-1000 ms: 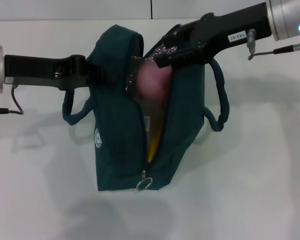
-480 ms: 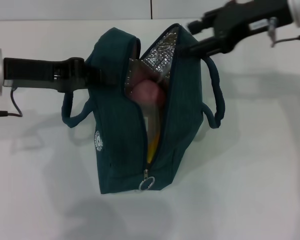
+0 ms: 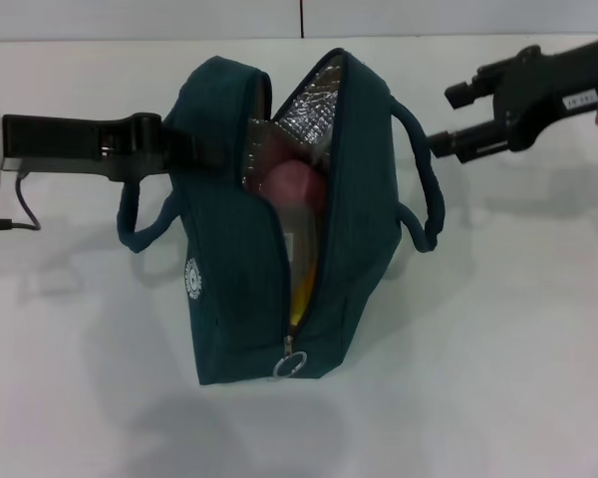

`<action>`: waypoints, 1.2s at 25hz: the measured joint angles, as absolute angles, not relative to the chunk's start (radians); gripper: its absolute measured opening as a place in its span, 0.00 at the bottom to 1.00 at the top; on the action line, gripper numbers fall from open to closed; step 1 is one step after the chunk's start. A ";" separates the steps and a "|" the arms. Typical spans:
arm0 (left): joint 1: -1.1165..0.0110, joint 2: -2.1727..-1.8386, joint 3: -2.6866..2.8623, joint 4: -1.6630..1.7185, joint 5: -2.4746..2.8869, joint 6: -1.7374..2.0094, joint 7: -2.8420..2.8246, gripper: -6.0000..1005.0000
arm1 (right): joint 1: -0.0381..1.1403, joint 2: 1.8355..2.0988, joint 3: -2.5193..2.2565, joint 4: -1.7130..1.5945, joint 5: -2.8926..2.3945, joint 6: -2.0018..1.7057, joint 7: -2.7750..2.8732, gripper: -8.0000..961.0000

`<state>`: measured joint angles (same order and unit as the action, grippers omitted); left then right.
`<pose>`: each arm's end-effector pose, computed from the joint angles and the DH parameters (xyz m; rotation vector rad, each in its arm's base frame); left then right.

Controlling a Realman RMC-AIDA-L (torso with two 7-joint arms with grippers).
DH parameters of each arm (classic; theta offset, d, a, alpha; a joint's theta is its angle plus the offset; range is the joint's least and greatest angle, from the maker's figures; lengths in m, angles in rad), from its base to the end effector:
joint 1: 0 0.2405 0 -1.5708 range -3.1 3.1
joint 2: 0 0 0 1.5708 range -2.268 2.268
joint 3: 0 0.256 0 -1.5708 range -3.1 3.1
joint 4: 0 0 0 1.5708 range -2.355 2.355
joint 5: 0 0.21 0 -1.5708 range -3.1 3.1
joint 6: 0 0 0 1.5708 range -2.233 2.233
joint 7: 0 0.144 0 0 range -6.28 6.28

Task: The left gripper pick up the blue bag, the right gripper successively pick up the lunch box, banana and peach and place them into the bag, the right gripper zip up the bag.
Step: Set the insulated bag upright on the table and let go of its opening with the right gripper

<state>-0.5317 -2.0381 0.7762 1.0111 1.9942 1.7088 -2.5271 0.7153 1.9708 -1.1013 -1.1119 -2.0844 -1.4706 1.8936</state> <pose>-0.2203 0.3430 0.0588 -2.4760 -1.7429 -0.6955 0.1444 0.4011 0.0459 -2.8361 0.3136 0.1794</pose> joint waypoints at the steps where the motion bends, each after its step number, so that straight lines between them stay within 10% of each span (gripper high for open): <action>1: -0.533 -2.035 0.776 1.004 1.994 1.705 -2.524 0.05 | 0.707 1.976 -1.101 -1.111 -2.084 -1.463 1.876 0.71; 30: -0.549 -2.031 0.782 0.989 1.994 1.700 -2.511 0.05 | 0.742 2.018 -1.205 -1.003 -2.075 -1.243 1.758 0.69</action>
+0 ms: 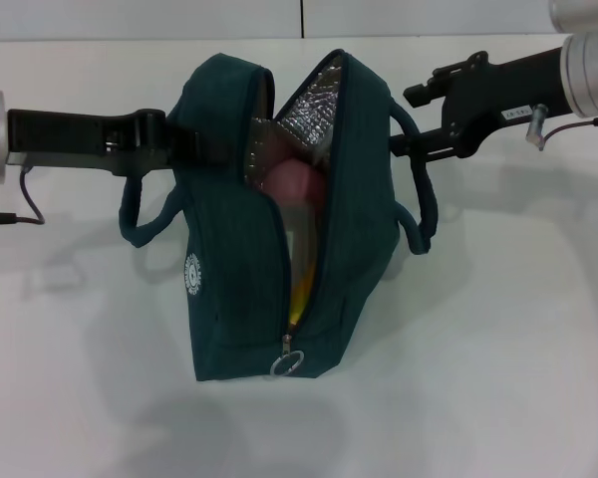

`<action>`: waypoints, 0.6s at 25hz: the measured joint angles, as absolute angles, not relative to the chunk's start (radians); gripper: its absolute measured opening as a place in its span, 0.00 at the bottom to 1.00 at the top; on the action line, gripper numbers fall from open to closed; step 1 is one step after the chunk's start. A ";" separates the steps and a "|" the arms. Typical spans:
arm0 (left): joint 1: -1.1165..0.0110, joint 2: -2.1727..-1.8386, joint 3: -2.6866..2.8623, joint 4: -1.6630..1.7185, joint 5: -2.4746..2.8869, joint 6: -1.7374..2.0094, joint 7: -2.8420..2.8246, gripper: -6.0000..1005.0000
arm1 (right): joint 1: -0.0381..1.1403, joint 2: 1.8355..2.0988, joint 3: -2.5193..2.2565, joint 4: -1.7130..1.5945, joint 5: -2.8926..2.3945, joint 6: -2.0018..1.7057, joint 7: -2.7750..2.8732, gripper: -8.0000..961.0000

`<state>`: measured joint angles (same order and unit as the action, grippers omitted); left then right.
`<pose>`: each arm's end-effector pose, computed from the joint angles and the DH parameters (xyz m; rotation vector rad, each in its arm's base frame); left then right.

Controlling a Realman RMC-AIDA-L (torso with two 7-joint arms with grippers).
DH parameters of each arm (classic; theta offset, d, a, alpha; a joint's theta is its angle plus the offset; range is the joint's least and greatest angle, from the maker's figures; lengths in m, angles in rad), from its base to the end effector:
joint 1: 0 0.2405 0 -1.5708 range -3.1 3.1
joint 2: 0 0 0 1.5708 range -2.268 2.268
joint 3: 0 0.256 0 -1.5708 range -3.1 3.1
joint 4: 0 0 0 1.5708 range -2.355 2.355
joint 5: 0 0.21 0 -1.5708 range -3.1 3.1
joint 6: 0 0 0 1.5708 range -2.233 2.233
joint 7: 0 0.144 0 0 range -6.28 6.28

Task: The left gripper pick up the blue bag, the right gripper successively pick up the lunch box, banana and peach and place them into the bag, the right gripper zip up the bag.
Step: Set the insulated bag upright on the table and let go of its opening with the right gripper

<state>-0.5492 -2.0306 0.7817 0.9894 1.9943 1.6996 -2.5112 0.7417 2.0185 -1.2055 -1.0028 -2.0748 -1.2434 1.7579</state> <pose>-0.2179 0.3473 0.0576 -2.4935 -1.7225 -0.6887 0.1409 0.4158 0.0036 -2.7783 0.1644 0.1580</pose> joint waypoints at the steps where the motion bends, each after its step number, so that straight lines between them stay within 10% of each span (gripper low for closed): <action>1: -0.549 -2.031 0.781 0.989 1.994 1.699 -2.511 0.05 | 0.743 2.019 -1.206 -1.000 -2.074 -1.243 1.752 0.68; 15: -0.546 -2.031 0.778 0.989 1.994 1.698 -2.510 0.05 | 0.739 2.020 -1.206 -1.008 -2.055 -1.233 1.716 0.37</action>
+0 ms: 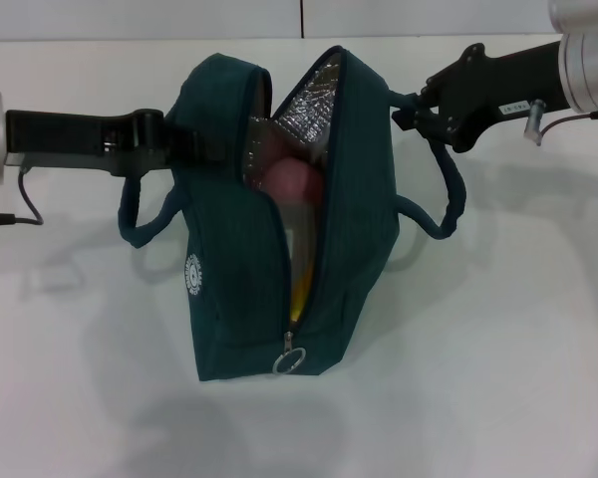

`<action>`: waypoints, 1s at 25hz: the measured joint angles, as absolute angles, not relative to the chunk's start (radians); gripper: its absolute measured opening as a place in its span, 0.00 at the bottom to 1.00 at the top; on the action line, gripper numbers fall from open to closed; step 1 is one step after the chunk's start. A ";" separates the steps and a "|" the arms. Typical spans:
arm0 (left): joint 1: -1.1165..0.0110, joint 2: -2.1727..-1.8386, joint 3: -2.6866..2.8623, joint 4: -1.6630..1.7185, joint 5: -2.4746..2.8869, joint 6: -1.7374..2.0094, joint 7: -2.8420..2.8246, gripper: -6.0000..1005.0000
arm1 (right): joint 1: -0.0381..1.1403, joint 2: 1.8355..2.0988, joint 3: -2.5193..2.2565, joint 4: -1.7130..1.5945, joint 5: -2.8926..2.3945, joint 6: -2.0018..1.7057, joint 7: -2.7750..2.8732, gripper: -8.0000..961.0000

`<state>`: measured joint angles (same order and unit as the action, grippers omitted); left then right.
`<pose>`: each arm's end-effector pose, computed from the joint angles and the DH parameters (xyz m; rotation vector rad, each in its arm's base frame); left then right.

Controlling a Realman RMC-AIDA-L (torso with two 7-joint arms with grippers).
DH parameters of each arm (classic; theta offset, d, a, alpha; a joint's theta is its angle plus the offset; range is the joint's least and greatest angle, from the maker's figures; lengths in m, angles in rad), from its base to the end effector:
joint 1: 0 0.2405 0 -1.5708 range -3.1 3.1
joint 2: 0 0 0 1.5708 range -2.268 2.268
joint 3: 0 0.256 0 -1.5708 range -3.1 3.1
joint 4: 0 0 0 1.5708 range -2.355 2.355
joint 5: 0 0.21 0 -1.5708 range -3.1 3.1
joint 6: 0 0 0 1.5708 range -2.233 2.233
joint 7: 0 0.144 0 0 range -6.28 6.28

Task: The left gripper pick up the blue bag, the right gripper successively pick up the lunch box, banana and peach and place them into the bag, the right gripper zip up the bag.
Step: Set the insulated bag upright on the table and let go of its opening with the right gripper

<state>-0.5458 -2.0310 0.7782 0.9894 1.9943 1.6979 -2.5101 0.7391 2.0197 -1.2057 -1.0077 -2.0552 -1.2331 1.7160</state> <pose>-0.2194 0.3469 0.0580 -2.4860 -1.7248 -0.6932 0.1380 0.4166 0.0045 -2.7681 0.1081 0.1774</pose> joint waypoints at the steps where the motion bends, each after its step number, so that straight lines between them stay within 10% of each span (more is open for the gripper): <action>1: -0.545 -2.031 0.778 0.989 1.994 1.698 -2.510 0.05 | 0.738 2.020 -1.206 -1.010 -2.052 -1.236 1.715 0.32; 9: -0.543 -2.033 0.780 0.989 1.988 1.701 -2.510 0.05 | 0.676 2.019 -1.203 -1.141 -2.042 -1.271 1.726 0.08; 25: -0.570 -2.087 0.897 0.756 1.795 1.682 -2.383 0.05 | 0.499 2.011 -1.039 -1.406 -1.962 -1.395 1.781 0.08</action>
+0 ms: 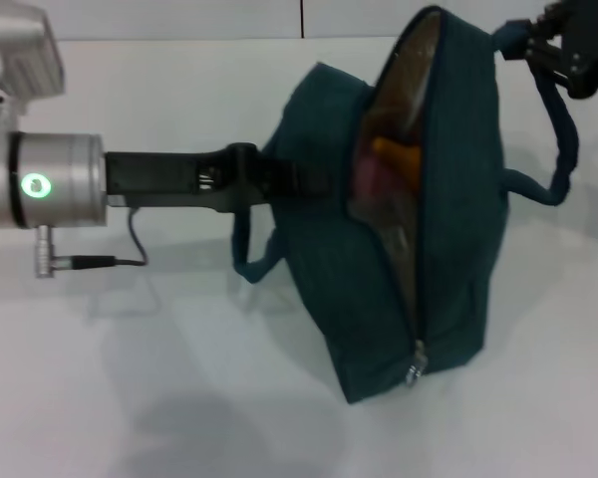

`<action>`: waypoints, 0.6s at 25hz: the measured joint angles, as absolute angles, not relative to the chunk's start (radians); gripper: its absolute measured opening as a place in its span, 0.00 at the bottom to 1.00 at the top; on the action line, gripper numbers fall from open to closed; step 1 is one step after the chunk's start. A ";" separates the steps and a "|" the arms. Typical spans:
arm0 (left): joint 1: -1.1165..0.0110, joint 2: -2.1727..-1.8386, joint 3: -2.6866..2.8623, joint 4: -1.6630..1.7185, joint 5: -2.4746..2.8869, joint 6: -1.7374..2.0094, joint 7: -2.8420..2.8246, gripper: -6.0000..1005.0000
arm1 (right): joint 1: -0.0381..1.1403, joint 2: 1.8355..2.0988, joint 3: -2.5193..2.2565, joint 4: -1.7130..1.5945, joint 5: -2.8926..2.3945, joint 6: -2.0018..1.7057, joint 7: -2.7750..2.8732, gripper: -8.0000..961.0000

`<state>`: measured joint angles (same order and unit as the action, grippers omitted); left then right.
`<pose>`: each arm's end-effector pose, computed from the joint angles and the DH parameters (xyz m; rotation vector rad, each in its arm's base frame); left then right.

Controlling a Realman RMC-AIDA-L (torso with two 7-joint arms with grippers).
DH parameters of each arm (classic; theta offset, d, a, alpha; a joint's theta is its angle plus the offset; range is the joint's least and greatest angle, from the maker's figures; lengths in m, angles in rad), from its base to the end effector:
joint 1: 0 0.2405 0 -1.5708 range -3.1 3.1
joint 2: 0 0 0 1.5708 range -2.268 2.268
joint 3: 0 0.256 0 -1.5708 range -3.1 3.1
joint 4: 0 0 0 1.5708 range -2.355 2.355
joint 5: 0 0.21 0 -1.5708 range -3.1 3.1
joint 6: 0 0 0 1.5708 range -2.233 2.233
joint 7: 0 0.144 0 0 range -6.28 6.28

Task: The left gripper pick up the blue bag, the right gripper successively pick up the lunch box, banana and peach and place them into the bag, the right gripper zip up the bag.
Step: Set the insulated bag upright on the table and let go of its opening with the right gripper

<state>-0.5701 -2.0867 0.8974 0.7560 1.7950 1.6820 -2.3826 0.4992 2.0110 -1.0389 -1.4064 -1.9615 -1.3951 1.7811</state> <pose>-0.1966 0.3315 -0.0014 2.3209 1.6015 0.8283 0.1524 0.3779 0.0925 -2.5836 0.1203 0.3486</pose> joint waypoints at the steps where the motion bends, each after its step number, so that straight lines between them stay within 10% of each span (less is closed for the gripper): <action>1: -0.576 -2.087 0.901 0.738 1.793 1.676 -2.377 0.05 | 0.494 2.011 -1.039 -1.405 -1.961 -1.396 1.781 0.08; 15: -0.595 -2.091 0.913 0.628 1.784 1.614 -2.331 0.05 | 0.487 2.013 -1.048 -1.337 -1.923 -1.437 1.772 0.08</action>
